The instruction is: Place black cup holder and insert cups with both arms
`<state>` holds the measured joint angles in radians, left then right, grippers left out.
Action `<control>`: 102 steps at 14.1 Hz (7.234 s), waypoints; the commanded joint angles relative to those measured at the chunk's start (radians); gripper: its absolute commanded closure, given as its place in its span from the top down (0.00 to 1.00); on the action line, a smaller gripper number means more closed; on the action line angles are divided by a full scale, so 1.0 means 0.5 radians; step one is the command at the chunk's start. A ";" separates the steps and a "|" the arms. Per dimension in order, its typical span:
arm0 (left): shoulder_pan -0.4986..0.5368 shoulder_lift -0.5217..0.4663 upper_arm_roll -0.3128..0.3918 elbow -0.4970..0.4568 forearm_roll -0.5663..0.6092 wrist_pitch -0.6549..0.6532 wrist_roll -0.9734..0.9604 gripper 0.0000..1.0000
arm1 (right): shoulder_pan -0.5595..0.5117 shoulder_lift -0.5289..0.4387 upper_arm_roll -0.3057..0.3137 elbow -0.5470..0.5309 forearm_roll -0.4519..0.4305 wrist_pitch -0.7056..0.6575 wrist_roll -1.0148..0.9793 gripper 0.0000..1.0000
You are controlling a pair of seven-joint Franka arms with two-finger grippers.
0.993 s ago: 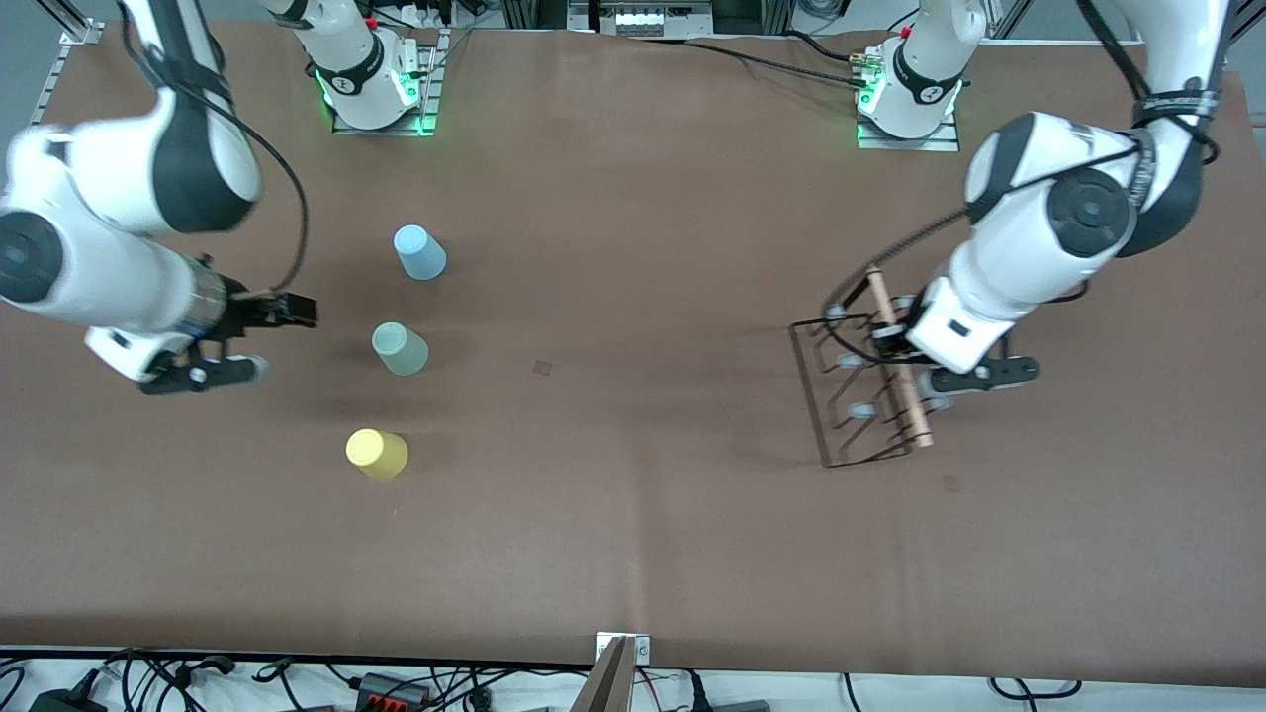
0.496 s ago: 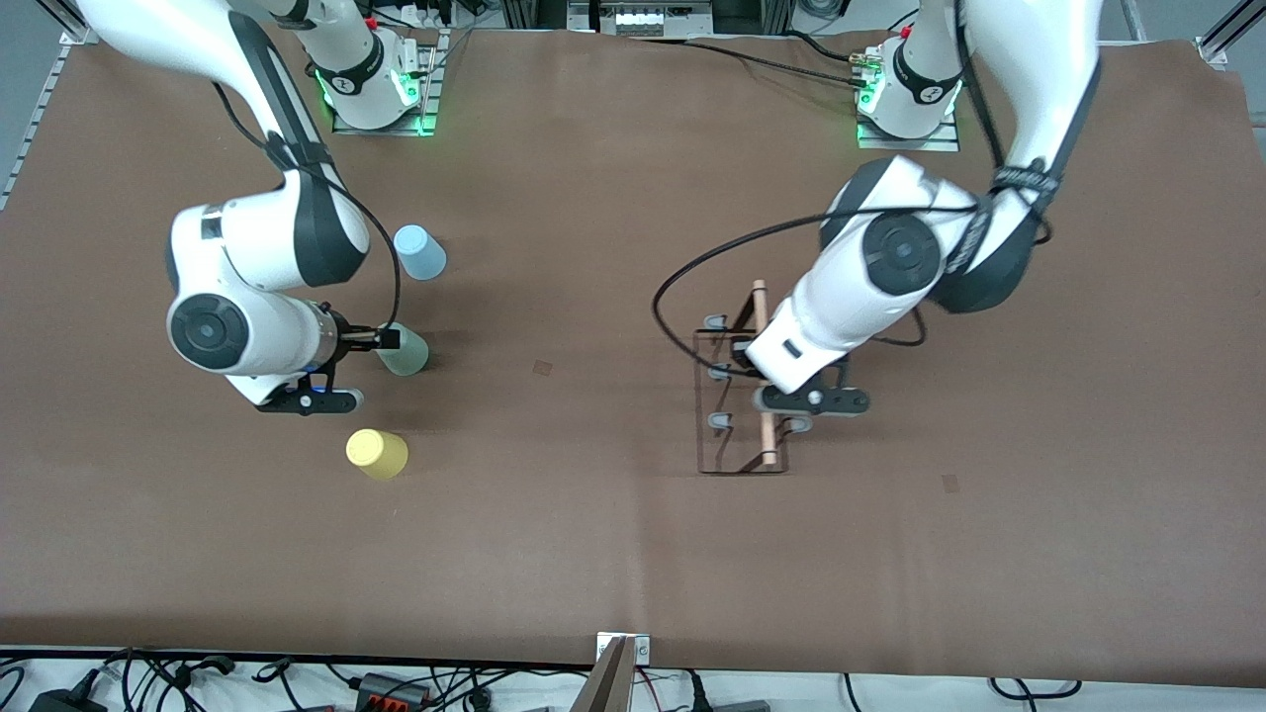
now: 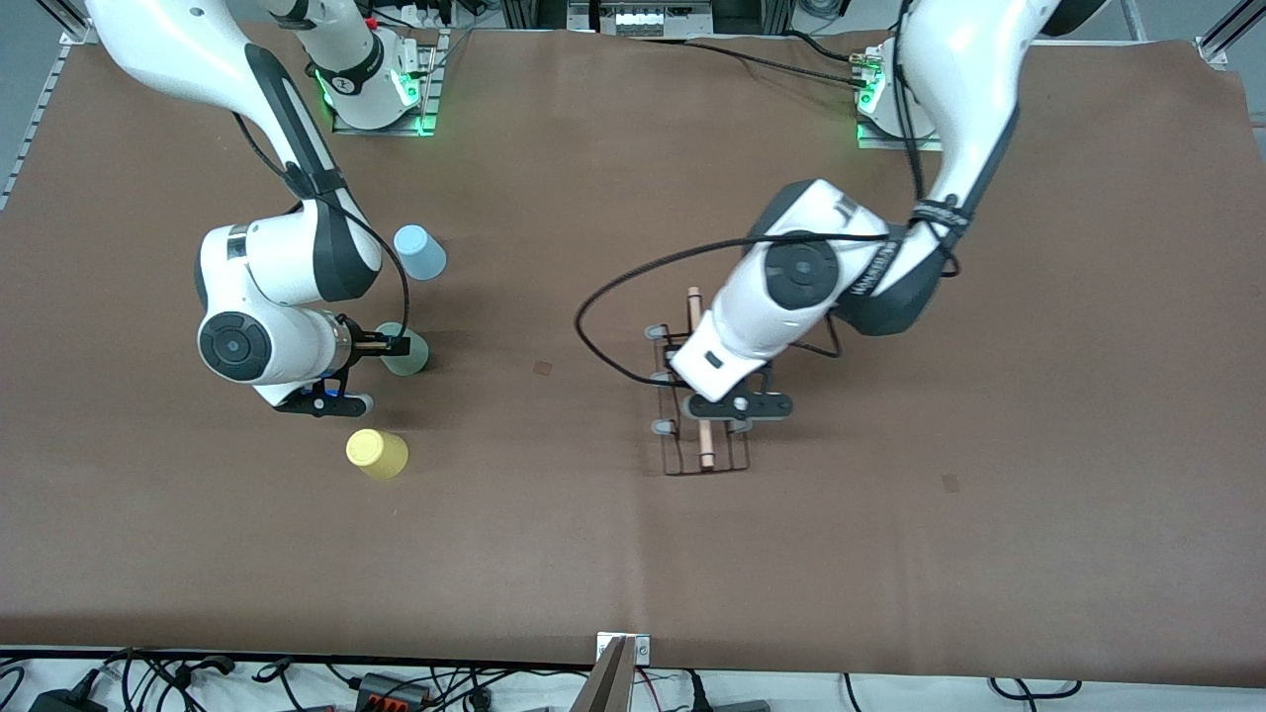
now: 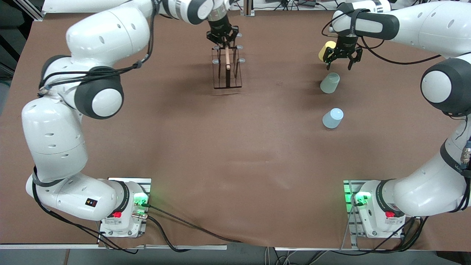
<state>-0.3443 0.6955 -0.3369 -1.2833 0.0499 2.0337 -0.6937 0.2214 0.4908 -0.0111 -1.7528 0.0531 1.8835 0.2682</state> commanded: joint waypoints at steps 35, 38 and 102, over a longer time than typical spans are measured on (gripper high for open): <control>0.752 -0.713 0.180 0.143 0.302 -0.978 0.447 1.00 | 0.419 0.117 0.044 0.916 0.443 -0.616 0.447 0.20; 0.930 -0.753 0.174 0.122 0.281 -1.027 0.914 1.00 | 0.587 0.138 0.044 0.977 0.449 -0.555 0.748 0.20; 0.845 -1.412 0.603 -0.965 -0.177 -0.659 1.228 1.00 | 0.321 0.755 -0.591 0.913 0.382 0.264 -0.374 0.87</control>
<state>0.0766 -0.0062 -0.0380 -1.7639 -0.0105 1.7143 -0.0721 0.3896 0.8724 -0.3127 -1.2896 0.2278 2.0216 0.1060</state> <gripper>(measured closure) 0.000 0.004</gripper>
